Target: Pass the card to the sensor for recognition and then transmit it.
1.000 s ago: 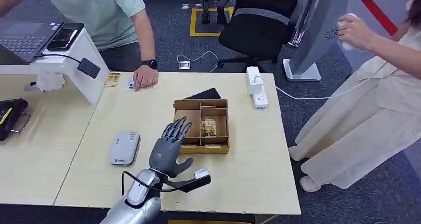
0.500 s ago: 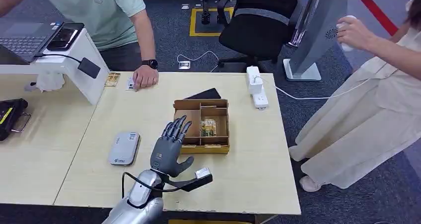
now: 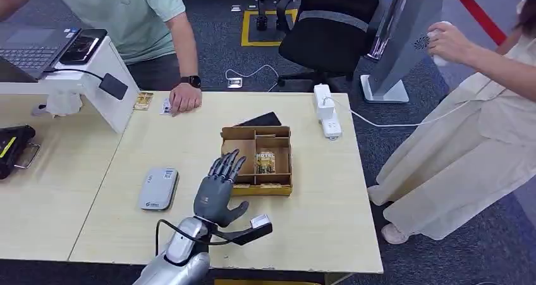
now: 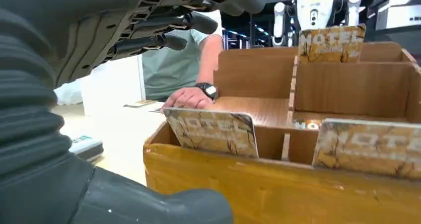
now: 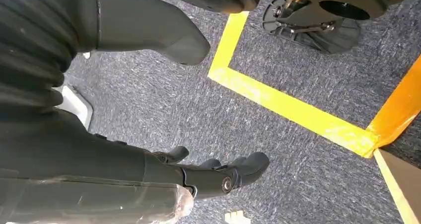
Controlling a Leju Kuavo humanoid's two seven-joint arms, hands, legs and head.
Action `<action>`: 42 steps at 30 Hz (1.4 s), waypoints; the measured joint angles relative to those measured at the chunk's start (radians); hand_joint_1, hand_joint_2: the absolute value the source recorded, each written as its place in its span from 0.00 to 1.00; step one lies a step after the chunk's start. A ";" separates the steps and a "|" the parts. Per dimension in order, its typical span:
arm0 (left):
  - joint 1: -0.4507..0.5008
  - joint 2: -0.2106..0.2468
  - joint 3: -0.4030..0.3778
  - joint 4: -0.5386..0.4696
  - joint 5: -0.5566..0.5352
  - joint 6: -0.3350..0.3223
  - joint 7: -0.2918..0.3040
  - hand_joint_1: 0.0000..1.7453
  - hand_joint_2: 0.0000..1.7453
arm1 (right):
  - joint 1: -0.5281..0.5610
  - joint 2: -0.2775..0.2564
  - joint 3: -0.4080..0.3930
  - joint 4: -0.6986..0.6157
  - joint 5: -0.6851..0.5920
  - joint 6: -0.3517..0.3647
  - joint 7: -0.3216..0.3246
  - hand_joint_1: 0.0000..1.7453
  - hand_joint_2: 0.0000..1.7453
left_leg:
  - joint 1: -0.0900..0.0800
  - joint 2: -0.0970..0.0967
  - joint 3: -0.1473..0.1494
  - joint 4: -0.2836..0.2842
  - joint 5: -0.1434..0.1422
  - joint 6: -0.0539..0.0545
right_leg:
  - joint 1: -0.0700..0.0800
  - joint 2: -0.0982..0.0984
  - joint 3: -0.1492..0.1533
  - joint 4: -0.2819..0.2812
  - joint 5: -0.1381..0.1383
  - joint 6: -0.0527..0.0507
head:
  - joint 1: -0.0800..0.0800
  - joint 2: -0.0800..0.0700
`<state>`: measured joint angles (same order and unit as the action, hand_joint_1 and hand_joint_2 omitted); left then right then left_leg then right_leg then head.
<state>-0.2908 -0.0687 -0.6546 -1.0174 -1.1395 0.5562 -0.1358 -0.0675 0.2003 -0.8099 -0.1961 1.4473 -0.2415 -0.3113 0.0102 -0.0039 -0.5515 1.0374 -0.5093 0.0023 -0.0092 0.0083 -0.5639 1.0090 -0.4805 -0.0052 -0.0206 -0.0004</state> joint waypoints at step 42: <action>-0.035 -0.016 -0.010 0.055 -0.020 -0.024 -0.010 1.00 1.00 | -0.002 0.000 0.010 0.000 -0.015 0.001 -0.003 0.00 1.00 | 0.000 0.000 0.000 0.000 0.000 0.000 | 0.000 0.000 0.000 0.000 0.000 0.000 | 0.000 0.000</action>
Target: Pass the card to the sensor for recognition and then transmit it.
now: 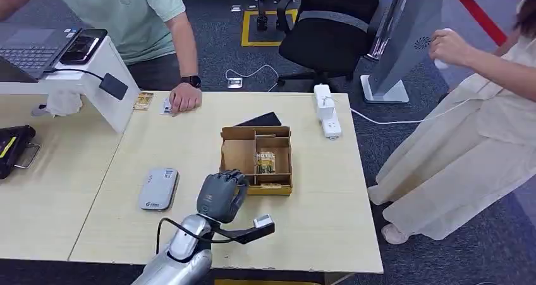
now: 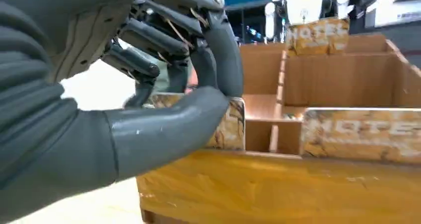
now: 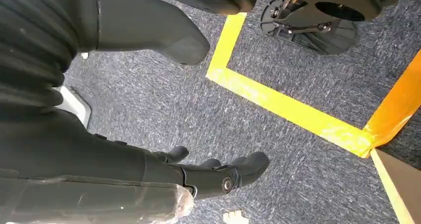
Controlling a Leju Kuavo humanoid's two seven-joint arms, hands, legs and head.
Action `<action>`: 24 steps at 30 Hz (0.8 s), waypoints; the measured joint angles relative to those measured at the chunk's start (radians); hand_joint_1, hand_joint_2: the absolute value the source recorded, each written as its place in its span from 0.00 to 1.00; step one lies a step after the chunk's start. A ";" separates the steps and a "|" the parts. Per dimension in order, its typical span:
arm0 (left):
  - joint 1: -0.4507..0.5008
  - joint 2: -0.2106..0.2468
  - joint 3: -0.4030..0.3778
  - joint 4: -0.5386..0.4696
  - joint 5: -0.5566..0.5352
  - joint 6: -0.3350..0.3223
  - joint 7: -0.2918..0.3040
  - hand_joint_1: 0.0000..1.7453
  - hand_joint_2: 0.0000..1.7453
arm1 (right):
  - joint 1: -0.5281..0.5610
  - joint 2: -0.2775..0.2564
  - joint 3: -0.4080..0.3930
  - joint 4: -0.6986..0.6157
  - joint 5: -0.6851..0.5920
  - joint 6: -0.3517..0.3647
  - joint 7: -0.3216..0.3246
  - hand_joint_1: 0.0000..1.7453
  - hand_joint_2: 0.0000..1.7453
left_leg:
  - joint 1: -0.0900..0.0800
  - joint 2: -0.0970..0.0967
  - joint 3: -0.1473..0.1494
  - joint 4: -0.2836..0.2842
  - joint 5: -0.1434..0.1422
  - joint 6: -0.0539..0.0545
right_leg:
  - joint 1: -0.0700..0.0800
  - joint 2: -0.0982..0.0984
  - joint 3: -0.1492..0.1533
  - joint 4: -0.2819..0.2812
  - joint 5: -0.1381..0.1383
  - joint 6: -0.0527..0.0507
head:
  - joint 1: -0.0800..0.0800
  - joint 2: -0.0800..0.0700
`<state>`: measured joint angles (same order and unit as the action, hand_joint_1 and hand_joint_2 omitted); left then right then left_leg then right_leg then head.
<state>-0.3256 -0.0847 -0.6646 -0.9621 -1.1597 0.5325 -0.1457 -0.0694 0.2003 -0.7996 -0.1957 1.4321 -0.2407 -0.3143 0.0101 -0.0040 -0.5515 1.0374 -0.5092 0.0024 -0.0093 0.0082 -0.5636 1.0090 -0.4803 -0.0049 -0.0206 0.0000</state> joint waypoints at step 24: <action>-0.008 -0.015 -0.051 0.040 0.035 0.015 -0.032 1.00 1.00 | -0.001 0.000 0.001 -0.001 -0.018 -0.046 0.002 0.00 1.00 | 0.000 0.000 0.000 0.000 0.000 0.000 | 0.000 0.000 0.000 0.000 0.001 0.000 | 0.000 0.000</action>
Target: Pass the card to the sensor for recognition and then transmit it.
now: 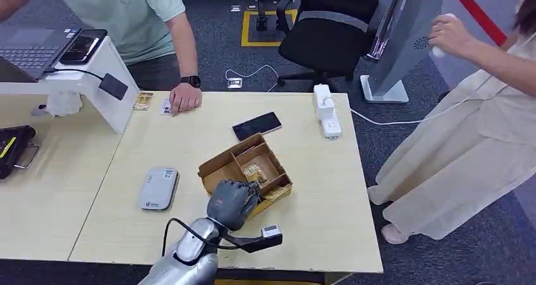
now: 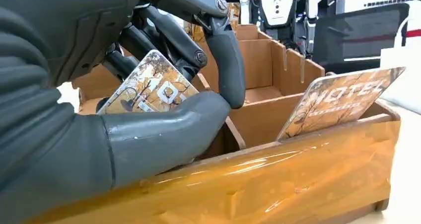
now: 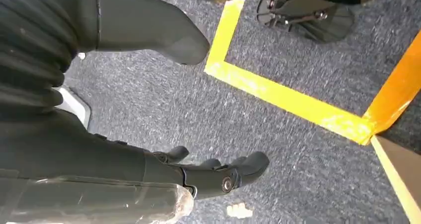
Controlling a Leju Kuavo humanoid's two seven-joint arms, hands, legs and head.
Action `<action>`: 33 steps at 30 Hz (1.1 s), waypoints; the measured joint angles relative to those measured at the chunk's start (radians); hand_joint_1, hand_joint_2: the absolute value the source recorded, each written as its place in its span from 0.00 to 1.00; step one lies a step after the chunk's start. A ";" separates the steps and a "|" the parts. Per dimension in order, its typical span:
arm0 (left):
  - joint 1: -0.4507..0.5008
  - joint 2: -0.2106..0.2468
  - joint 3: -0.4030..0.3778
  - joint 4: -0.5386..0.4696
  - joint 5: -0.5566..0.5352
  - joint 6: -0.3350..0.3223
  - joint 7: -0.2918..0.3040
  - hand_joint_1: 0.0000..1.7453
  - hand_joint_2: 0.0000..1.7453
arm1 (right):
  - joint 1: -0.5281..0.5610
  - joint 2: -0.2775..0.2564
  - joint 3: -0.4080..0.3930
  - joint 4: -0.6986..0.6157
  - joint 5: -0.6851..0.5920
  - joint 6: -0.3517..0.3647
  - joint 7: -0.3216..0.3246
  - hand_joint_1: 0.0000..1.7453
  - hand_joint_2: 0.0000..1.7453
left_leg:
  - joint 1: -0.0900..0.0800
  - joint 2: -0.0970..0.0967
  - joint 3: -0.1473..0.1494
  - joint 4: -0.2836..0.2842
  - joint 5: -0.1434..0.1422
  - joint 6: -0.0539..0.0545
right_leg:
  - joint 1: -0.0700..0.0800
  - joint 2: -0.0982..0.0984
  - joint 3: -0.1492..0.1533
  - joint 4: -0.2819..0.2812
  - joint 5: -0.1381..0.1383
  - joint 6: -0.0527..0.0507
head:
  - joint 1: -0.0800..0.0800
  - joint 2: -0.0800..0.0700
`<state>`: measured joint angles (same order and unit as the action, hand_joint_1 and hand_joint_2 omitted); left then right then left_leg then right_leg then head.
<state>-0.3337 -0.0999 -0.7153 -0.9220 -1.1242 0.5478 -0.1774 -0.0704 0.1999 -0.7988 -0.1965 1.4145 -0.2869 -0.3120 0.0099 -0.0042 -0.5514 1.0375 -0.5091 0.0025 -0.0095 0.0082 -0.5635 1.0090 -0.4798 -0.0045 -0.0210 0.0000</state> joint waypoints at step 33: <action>-0.002 0.071 0.000 -0.135 -0.010 0.035 -0.021 1.00 1.00 | 0.000 0.000 0.039 -0.001 0.020 -0.061 0.031 0.00 1.00 | 0.000 0.000 0.000 0.000 0.000 0.000 | 0.000 0.000 0.000 0.000 0.000 0.000 | 0.000 0.000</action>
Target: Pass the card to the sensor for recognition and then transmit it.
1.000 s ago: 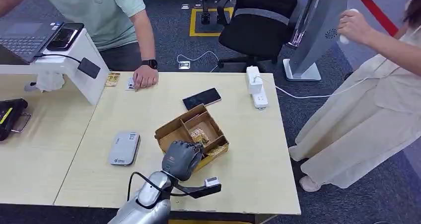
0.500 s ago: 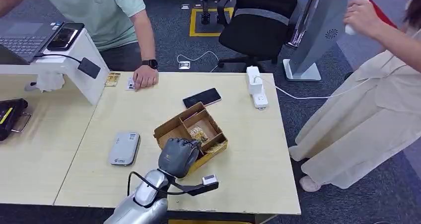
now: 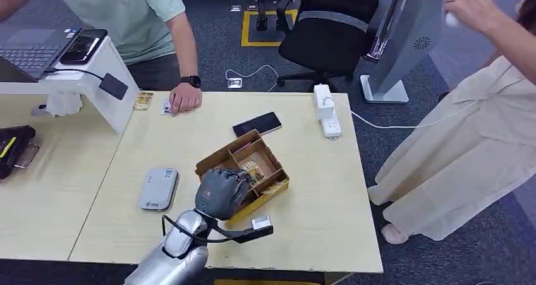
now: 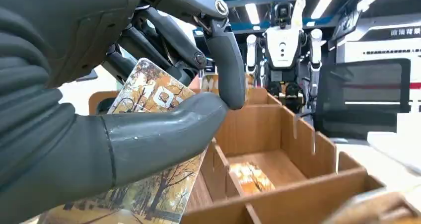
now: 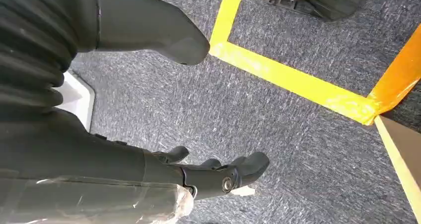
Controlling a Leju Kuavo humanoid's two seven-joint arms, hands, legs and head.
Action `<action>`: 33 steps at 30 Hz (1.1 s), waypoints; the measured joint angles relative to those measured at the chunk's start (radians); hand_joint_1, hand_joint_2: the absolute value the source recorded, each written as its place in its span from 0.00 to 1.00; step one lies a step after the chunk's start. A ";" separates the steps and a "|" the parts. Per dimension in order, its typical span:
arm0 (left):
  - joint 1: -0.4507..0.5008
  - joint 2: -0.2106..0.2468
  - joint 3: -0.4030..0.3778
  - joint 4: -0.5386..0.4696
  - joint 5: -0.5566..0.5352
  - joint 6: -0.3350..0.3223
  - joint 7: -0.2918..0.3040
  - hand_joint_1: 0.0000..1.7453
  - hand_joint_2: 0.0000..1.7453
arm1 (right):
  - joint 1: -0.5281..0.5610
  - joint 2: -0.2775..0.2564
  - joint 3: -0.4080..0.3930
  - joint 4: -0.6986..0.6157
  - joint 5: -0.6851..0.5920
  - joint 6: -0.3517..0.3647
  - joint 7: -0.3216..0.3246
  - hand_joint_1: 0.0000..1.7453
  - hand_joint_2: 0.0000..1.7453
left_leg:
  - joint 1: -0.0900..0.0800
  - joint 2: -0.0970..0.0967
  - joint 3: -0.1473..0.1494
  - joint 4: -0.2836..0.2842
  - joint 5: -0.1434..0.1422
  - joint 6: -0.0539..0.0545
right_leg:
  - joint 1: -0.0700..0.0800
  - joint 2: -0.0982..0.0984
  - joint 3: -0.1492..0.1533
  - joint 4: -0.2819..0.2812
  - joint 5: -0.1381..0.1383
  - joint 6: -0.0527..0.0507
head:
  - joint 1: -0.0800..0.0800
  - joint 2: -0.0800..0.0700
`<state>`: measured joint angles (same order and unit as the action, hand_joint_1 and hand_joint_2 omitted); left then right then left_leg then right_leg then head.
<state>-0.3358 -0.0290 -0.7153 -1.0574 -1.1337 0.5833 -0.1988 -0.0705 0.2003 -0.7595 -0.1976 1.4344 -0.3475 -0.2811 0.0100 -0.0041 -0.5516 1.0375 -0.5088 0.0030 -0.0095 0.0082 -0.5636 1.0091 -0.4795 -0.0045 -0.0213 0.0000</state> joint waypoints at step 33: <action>0.000 0.020 0.000 -0.032 0.000 -0.003 -0.001 1.00 1.00 | 0.000 0.000 0.008 0.000 0.000 0.000 0.000 0.00 1.00 | 0.000 0.000 0.000 0.000 0.000 0.000 | 0.000 0.000 0.000 0.000 0.000 0.000 | 0.000 0.000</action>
<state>-0.3361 -0.0092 -0.7153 -1.0895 -1.1337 0.5798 -0.2002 -0.0706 0.2003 -0.7515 -0.1980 1.4343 -0.3479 -0.2811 0.0099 -0.0041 -0.5516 1.0375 -0.5088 0.0030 -0.0095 0.0082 -0.5636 1.0090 -0.4793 -0.0043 -0.0210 0.0000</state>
